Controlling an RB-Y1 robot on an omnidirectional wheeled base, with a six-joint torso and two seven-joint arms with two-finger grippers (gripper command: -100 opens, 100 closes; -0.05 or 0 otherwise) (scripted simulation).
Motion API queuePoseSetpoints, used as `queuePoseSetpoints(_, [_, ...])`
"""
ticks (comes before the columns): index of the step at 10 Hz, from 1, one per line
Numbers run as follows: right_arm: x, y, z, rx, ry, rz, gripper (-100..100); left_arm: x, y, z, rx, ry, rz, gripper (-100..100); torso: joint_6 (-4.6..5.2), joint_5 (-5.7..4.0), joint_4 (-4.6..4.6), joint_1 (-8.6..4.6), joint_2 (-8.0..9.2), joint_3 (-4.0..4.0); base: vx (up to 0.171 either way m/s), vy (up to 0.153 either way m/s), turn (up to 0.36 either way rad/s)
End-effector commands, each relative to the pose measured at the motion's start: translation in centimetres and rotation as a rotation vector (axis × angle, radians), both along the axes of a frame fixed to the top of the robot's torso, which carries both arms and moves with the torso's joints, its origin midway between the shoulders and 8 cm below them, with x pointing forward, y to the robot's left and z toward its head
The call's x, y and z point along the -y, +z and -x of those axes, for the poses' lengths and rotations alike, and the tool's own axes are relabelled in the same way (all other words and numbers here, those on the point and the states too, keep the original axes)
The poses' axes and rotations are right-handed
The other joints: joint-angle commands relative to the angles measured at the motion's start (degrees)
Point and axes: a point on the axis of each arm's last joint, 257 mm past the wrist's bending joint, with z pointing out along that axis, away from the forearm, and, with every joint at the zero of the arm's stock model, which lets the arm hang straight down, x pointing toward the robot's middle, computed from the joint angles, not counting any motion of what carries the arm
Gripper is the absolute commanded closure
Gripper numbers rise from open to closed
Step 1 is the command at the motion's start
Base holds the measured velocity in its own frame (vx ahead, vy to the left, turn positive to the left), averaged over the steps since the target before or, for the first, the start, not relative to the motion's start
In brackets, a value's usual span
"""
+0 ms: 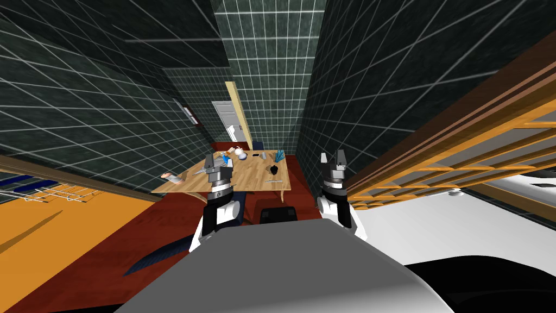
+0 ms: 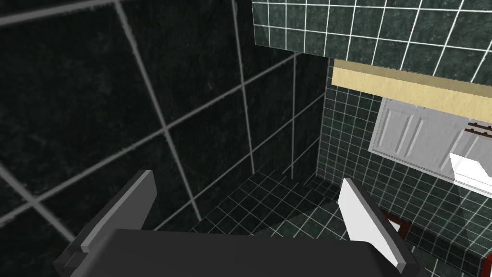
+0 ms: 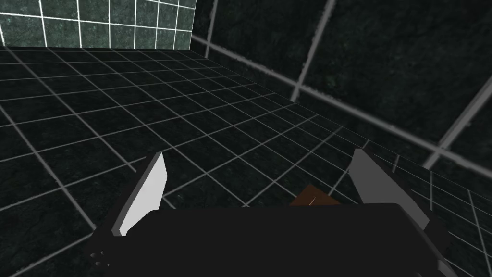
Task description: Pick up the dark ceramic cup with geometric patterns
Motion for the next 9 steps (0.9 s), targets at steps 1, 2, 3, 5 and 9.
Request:
queuePoseSetpoints(1, [0.0,0.0,0.0,0.000,0.000,0.000,0,0.3,-0.4,-0.6,-0.021,-0.016,-0.029,-100,0.00,0.00,0.00,0.00,0.00,0.00,-0.007,-0.001,-0.020])
queuePoseSetpoints(2, [0.0,0.0,0.0,0.000,0.000,0.000,0,0.4,-0.8,-1.2,-0.041,-0.027,-0.048,-100,0.01,0.00,0.00,0.01,0.02,0.01,-0.015,-0.001,-0.032])
queuePoseSetpoints(3, [0.0,0.0,0.0,0.000,0.000,0.000,0,0.5,-1.4,-1.9,-0.066,-0.036,-0.065,-100,0.01,0.00,0.01,0.02,0.04,0.02,-0.022,0.001,-0.035])
queuePoseSetpoints(5, [0.0,0.0,0.0,0.000,0.000,0.000,0,0.5,-2.9,-3.8,-0.128,-0.049,-0.090,-100,0.01,0.01,0.02,0.03,0.07,0.04,-0.031,0.004,-0.039])
queuePoseSetpoints(9, [0.0,0.0,0.0,0.000,0.000,0.000,0,-0.1,-5.6,-7.0,-0.232,-0.054,-0.105,-100,0.01,0.01,0.02,0.03,0.10,0.06,-0.032,0.003,-0.037])
